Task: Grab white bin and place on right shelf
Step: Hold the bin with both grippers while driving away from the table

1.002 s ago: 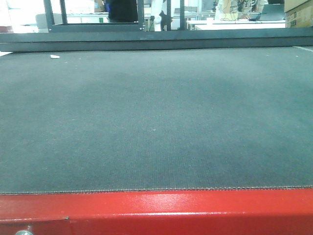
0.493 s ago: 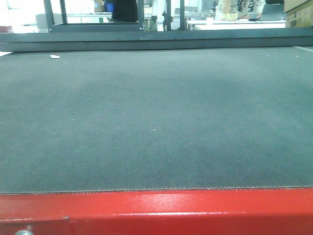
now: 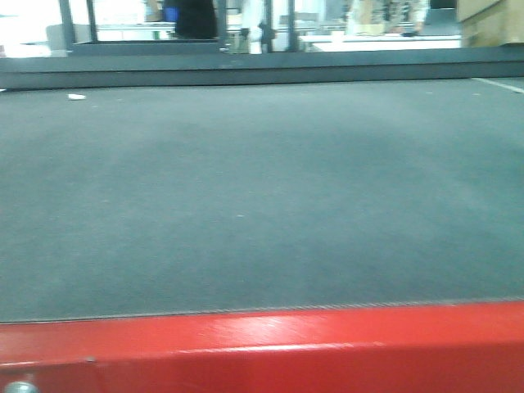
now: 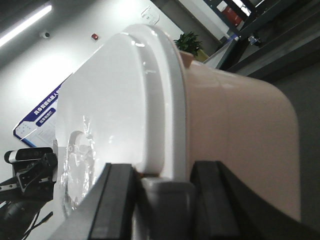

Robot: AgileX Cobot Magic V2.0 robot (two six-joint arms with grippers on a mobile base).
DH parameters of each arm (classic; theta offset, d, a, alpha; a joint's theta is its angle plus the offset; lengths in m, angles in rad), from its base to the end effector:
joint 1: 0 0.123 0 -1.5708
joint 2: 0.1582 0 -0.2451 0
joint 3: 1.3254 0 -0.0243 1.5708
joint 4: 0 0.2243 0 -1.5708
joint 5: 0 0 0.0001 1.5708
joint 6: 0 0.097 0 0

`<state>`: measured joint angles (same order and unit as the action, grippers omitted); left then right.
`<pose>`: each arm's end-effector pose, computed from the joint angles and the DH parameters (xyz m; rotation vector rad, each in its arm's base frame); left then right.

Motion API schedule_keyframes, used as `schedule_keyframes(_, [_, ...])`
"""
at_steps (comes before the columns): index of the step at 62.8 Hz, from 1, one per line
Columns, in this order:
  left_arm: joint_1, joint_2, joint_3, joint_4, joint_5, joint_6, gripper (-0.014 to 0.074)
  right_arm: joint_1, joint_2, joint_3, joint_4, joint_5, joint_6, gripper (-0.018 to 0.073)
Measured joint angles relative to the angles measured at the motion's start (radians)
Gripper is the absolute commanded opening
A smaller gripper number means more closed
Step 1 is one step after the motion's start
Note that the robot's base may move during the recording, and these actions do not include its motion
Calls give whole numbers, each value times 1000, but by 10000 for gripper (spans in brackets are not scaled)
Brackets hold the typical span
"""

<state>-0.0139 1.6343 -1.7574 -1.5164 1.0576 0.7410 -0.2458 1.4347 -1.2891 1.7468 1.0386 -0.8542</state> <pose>0.3144 -0.0888 0.4381 0.3750 1.6321 -1.3260 0.2923 0.0116 0.3910 0.0622 1.5939 1.3147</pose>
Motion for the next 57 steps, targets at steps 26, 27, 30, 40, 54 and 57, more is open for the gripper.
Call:
schedule_keyframes(26, [0, 0, 0, 0, 0, 0, -126, 0, 0, 0, 0, 0, 2, 57])
schedule_keyframes(27, [0, 0, 0, 0, 0, 0, -126, 0, 0, 0, 0, 0, 2, 57])
schedule_keyframes(30, [0, 0, 0, 0, 0, 0, -126, 0, 0, 0, 0, -1, 2, 57])
schedule_keyframes(40, [0, 0, 0, 0, 0, 0, -126, 0, 0, 0, -1, -8, 0, 57])
schedule_keyframes(54, [0, 0, 0, 0, 0, 0, -126, 0, 0, 0, -1, -10, 0, 57])
schedule_keyframes(57, [0, 0, 0, 0, 0, 0, -126, 0, 0, 0, -1, -11, 2, 57])
